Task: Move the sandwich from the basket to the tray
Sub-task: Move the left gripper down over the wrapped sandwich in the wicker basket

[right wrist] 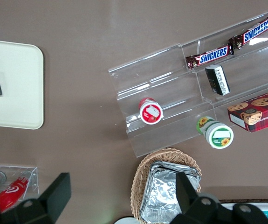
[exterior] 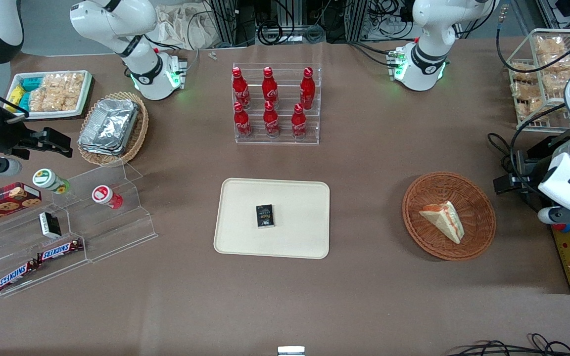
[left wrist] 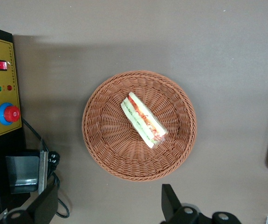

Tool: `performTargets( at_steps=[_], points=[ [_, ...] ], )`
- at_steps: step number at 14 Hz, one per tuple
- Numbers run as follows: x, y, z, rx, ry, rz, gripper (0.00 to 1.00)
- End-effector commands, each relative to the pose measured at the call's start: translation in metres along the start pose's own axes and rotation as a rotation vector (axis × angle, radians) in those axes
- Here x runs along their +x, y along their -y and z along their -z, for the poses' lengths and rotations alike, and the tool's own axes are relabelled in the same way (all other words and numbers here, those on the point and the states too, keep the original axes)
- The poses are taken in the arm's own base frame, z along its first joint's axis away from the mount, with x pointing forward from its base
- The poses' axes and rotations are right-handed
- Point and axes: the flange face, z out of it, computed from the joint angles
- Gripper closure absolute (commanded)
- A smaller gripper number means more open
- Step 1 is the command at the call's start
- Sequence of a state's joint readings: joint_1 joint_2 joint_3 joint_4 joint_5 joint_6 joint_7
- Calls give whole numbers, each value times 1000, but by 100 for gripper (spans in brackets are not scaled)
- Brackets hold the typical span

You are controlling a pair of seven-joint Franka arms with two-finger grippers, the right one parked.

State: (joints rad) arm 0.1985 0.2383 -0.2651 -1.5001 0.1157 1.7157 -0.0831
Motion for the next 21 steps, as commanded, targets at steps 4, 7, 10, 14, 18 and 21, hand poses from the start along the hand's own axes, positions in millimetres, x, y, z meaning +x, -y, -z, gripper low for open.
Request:
performTargets(
  at_steps=[4, 7, 10, 14, 18, 21],
  points=[
    [8, 5, -17, 2, 42, 6, 0],
    [9, 0, -58, 5, 32, 195, 0],
    [16, -13, -121, -28, -32, 472, 0],
    [31, -32, -191, -40, 41, 653, 0],
    [31, -33, -216, -24, 76, 665, 0],
    [28, -33, -227, -19, 96, 678, 0]
  ],
)
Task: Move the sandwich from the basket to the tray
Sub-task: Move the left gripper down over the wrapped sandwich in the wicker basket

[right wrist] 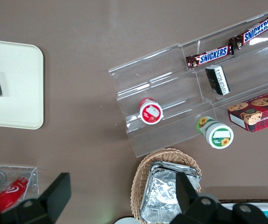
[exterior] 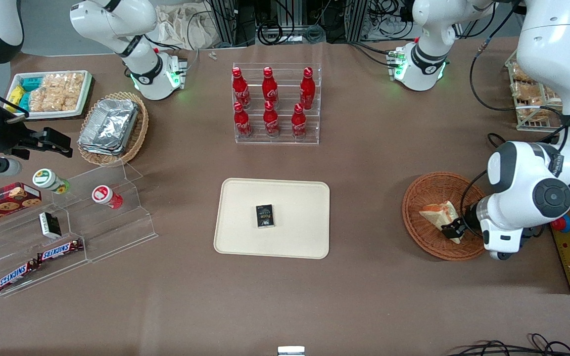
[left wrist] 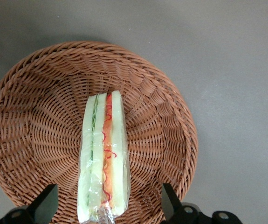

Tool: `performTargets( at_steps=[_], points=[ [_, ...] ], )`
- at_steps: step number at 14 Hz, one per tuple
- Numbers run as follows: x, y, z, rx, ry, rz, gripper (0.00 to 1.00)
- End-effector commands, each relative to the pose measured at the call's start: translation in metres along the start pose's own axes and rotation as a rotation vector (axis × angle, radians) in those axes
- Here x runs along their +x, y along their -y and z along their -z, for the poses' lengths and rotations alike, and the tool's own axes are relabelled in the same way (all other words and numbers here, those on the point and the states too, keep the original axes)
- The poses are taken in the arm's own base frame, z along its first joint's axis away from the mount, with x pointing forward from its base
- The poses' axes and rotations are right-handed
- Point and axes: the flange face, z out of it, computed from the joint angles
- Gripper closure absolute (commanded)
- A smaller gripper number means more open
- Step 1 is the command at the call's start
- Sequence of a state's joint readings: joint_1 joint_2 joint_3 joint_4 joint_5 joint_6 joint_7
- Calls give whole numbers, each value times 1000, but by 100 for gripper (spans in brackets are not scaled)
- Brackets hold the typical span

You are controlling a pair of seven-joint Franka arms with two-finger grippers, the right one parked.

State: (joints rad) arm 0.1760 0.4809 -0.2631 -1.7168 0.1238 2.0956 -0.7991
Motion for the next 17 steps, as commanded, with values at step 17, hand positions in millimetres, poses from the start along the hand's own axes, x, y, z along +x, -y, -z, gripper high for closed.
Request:
performTargets(
  at_steps=[17],
  points=[
    [-12, 9, -65, 9, 15, 15, 33]
  ],
)
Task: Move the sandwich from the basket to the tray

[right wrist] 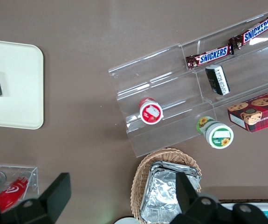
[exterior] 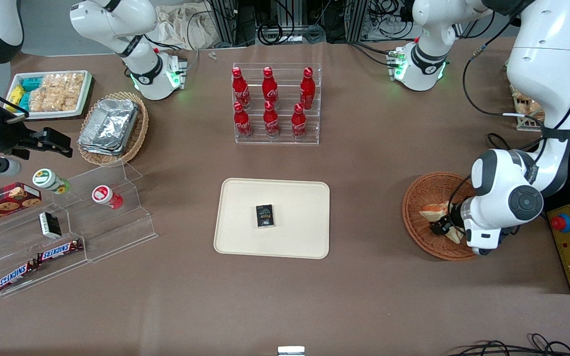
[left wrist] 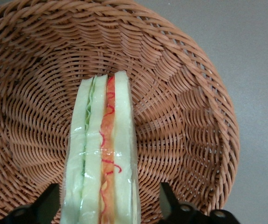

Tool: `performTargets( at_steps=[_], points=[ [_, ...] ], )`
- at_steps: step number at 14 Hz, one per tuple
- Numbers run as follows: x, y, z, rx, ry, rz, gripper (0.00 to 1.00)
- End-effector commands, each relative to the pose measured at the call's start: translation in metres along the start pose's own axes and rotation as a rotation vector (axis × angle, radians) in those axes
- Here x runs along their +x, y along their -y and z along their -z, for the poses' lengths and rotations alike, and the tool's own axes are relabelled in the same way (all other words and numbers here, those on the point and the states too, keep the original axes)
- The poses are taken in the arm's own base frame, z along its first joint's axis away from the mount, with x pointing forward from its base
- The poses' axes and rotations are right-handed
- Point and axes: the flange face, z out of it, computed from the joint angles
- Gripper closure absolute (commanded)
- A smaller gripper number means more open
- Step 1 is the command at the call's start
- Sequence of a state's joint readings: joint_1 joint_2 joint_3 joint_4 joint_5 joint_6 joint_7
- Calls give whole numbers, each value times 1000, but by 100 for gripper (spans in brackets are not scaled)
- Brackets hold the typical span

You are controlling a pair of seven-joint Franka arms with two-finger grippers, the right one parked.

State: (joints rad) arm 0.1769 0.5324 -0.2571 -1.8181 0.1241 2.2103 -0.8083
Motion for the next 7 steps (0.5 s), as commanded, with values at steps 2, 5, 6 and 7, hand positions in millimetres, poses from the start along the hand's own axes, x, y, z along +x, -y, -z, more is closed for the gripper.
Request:
performTargets(
  at_steps=[2, 5, 6, 7],
  points=[
    [0, 1, 3, -2, -25, 8, 71],
    [3, -1, 14, -15, -42, 8, 100],
    [4, -1, 18, -16, -47, 6, 100],
    [3, 0, 22, -14, -48, 4, 100]
  ],
)
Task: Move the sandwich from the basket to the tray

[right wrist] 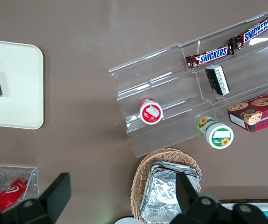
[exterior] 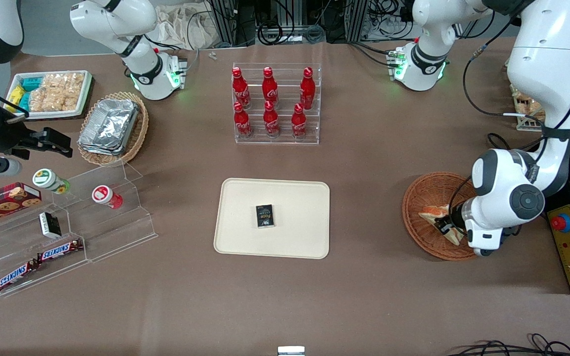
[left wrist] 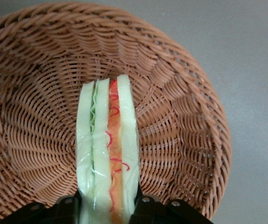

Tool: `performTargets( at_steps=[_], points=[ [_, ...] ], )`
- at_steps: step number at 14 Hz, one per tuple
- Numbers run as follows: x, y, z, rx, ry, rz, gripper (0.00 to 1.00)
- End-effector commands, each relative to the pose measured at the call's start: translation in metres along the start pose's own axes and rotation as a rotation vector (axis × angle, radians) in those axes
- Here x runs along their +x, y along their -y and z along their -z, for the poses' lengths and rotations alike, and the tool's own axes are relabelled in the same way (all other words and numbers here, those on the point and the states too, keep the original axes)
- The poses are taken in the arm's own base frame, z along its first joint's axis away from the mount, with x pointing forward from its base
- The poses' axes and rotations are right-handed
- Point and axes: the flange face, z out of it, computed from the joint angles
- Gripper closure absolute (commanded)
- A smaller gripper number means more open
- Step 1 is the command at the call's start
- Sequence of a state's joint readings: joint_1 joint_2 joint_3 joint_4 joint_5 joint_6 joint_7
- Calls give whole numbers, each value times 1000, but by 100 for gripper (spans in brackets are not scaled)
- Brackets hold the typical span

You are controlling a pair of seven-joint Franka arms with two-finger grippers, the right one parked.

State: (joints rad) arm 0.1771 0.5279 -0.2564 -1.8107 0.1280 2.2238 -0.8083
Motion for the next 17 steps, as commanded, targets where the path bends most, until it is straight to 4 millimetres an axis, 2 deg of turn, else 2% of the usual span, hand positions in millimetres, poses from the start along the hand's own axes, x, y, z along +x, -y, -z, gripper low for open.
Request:
performTargets(
  at_steps=[1, 2, 5, 7, 9, 10, 12, 14, 15, 17],
  points=[
    [-2, 2, 31, -2, -41, 2, 100],
    [-5, 5, 45, 16, -34, 1, 100],
    [-5, -2, 110, 59, -16, -8, 100],
    [-20, -32, 158, 60, -2, -84, 100],
    [-46, -74, 184, 42, -7, -154, 100],
    [-64, -96, 190, 26, -11, -190, 100],
    [-106, -147, 187, 8, -24, -284, 100],
    [-133, -194, 160, -11, -6, -369, 100],
    [-155, -222, 142, -21, -5, -433, 100],
    [-187, -260, 103, -60, -19, -555, 100]
  ],
)
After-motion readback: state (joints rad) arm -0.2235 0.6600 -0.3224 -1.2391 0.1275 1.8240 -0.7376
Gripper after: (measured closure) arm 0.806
